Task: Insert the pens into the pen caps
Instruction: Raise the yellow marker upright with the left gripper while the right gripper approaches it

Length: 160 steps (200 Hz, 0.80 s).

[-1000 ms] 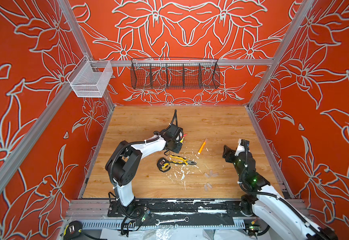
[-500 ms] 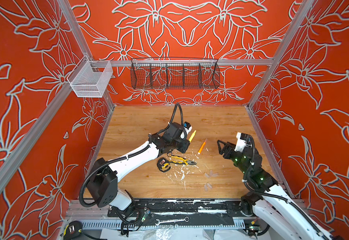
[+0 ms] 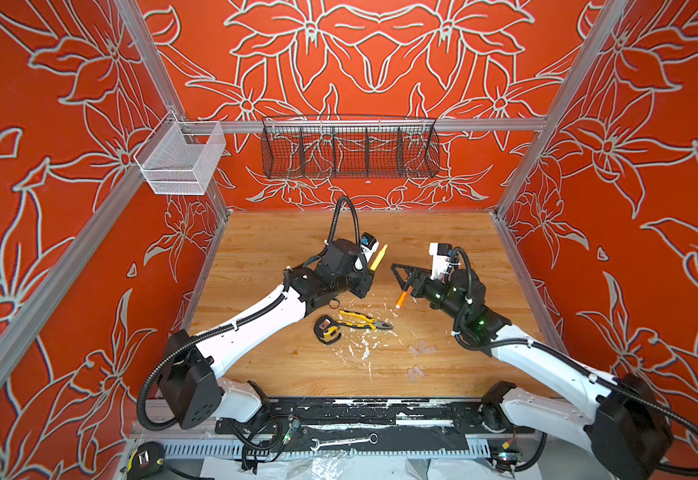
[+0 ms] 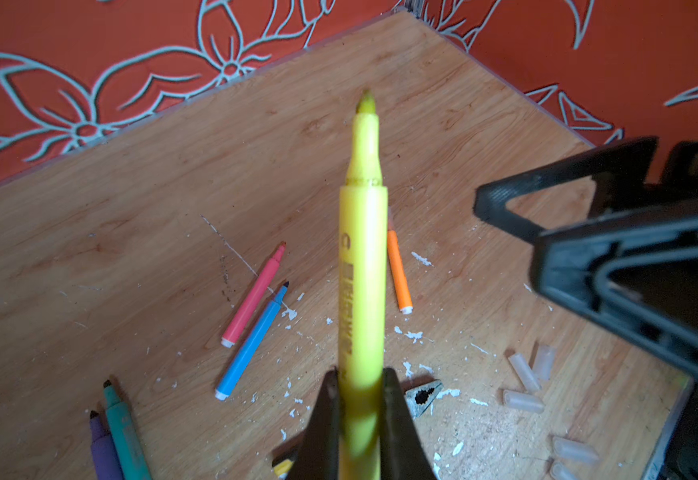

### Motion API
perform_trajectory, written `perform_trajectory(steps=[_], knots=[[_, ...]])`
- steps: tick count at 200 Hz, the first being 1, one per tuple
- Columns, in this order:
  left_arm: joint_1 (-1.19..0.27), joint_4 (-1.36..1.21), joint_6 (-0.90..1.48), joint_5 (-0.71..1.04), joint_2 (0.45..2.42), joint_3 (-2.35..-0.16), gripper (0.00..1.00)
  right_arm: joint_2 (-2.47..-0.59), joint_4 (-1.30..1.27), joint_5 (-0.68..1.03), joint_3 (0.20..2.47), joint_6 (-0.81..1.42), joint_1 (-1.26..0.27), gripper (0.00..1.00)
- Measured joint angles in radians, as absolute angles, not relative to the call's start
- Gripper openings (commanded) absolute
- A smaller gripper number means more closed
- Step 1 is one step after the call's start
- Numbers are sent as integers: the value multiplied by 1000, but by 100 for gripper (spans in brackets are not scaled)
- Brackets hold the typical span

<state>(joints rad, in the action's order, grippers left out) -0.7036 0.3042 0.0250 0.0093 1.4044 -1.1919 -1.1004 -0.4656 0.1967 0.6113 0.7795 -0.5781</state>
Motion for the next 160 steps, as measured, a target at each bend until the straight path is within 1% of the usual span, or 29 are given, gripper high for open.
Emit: perform_trajectory(steps=[37,87,143,160], knots=[[-707,300,22,28,1405,-1193,0,-1175,-580,251,616,811,-588,73],[-719,271,21,81,1394,-1154,0,-1246,-650,295,616,854,-590,62],[-762,258,-21,67,1394,-1153,0,-1245,-659,288,616,854,-590,57],[-766,252,-32,61,1394,-1152,0,-1234,-659,271,613,854,-590,51]])
